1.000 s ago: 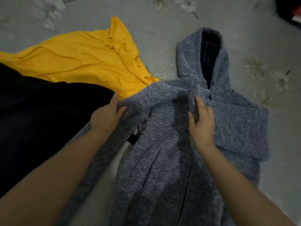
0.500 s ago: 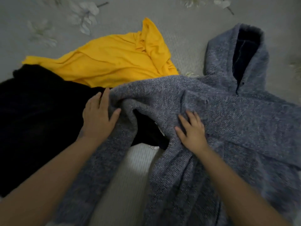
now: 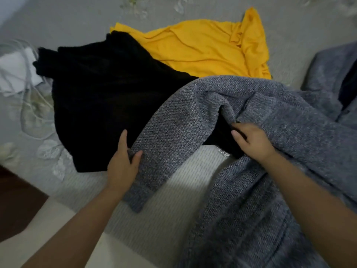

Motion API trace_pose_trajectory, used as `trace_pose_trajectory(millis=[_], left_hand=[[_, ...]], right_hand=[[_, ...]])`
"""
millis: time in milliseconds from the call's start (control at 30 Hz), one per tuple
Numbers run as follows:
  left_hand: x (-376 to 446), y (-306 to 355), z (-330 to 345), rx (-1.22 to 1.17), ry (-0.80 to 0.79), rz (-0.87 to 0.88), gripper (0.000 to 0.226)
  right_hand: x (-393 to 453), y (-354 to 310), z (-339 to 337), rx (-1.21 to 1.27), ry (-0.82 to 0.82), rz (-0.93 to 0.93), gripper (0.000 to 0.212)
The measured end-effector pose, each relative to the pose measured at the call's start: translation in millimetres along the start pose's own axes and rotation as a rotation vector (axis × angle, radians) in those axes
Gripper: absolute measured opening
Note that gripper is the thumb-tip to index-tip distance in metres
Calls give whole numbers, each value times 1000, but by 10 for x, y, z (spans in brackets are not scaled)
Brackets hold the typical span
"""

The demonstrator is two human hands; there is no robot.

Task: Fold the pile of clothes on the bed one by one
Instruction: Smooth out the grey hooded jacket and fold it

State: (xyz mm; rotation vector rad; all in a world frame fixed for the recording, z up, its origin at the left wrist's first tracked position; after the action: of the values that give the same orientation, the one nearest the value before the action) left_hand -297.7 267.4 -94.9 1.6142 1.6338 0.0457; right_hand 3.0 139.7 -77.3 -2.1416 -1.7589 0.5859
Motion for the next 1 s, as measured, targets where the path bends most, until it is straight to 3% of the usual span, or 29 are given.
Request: trace_pose_trajectory(millis=[100, 267, 500, 667, 767, 833, 933, 1000], left_hand=[[23, 13, -88, -176, -26, -46, 73], [-14, 327, -180, -447, -95, -15, 76], [-452, 1419, 275, -602, -307, 148, 75], [-1106, 2389, 1285, -459, -441, 347, 71], [-1602, 2916, 2148, -337, -621, 392, 74], [-1977, 3203, 2789, -283, -811, 335, 81], [-2517, 3407, 3633, -219, -1100, 113, 83], [-2668, 3373, 3938, -110, -1093, 94, 74]], right_hand=[[-13, -8, 29, 28, 62, 93, 39], [-275, -100, 15, 29, 108, 119, 55], [-1113, 143, -251, 134, 393, 243, 30], [-2063, 553, -550, 225, 637, 382, 26], [-2702, 904, -668, 292, 777, 493, 26], [-3104, 1167, -699, 372, 883, 590, 26], [-3561, 1548, -634, 704, 1083, 799, 33], [-3736, 1729, -580, 948, 1208, 878, 39]])
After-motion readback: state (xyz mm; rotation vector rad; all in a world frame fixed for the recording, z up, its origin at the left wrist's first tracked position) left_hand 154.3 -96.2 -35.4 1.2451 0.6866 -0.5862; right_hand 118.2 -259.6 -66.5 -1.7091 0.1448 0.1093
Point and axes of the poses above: each hand's wrist, its own x-axis towards the middle knuckle, its own z-axis out of the palm, y = z × x, the point moved 5 cm from there along x, towards the middle knuckle, and after that the axes turned 15 degrees about -z, right-handed, at the moved point
